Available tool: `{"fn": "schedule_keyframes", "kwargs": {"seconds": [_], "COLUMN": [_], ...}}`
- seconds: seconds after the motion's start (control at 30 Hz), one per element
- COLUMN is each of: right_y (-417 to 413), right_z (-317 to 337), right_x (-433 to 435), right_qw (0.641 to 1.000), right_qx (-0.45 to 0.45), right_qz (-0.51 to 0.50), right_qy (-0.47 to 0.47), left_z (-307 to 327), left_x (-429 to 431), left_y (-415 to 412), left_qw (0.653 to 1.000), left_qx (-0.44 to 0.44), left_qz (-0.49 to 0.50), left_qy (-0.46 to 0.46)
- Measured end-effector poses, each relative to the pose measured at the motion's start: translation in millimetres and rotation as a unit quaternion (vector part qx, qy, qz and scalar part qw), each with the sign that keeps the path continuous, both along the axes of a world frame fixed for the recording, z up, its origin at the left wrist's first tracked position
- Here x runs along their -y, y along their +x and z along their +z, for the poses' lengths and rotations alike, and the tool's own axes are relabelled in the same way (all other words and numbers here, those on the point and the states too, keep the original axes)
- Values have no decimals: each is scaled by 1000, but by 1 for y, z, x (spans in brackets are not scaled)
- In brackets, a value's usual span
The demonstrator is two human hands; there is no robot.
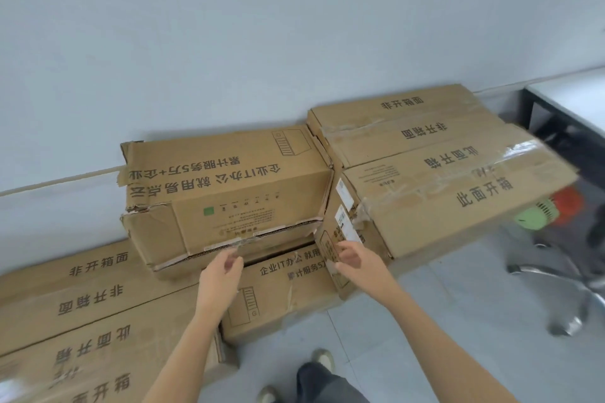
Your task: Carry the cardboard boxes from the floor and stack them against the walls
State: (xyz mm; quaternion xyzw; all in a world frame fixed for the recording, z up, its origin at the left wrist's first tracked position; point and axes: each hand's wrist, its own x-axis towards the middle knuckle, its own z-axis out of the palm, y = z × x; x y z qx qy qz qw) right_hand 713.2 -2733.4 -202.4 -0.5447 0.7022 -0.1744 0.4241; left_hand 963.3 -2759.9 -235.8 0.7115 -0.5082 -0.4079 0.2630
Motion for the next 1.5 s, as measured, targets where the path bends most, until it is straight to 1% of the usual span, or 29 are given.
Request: {"fn": "schedule_keyframes", "kwargs": {"seconds": [0.1,0.17,0.23,0.3,0.4,0.47,0.53,0.63,0.73,0.8,0.87,0.93,1.07,1.17,1.23,1.3,1.4,1.5], "right_y": [-19,-34,-50,-67,-97,-119,-146,-185,-222,-238,-246,-249,-232,-202,-181,-160,-142,-145], "right_z": [-12,-16,-19,-23,-30,-32,-31,-29,-28,-30,-29,-27,-25,-26,-27,-27,-31,-35], "right_x": [-47,-73,-100,-129,-170,-198,-231,-287,-349,-396,-446,-495,-582,-636,-665,-685,-702,-716], "right_qw": [996,991,980,965,947,938,927,905,871,837,796,742,604,492,409,337,249,183], "right_qx": [28,37,49,66,77,79,79,78,71,59,42,28,11,6,-7,-8,-11,-20], "right_qz": [-80,-132,-195,-254,-310,-338,-367,-416,-483,-540,-600,-664,-789,-863,-905,-935,-964,-979], "right_qy": [9,7,-4,-19,-17,-16,-23,-34,-53,-60,-72,-88,-110,-112,-113,-107,-96,-89], "left_z": [-13,-21,-26,-27,-24,-23,-21,-14,-19,-28,-32,-28,-10,-4,-1,3,3,2], "left_x": [-29,-42,-55,-66,-81,-92,-108,-142,-186,-218,-247,-277,-351,-420,-470,-523,-590,-640], "left_y": [-13,-21,-30,-44,-74,-105,-148,-226,-303,-346,-387,-432,-512,-554,-575,-589,-602,-617], "left_qw": [999,999,998,998,997,995,989,976,948,920,885,844,749,654,591,530,443,368], "left_qx": [-31,-36,-25,-34,-39,-36,-33,-57,-104,-100,-91,-87,-95,-84,-83,-83,-80,-75], "left_qz": [5,2,-7,-13,-38,-75,-133,-205,-287,-364,-441,-519,-645,-741,-791,-832,-879,-910], "left_qy": [23,38,48,54,60,55,49,56,90,110,116,104,114,123,132,141,160,173]}}
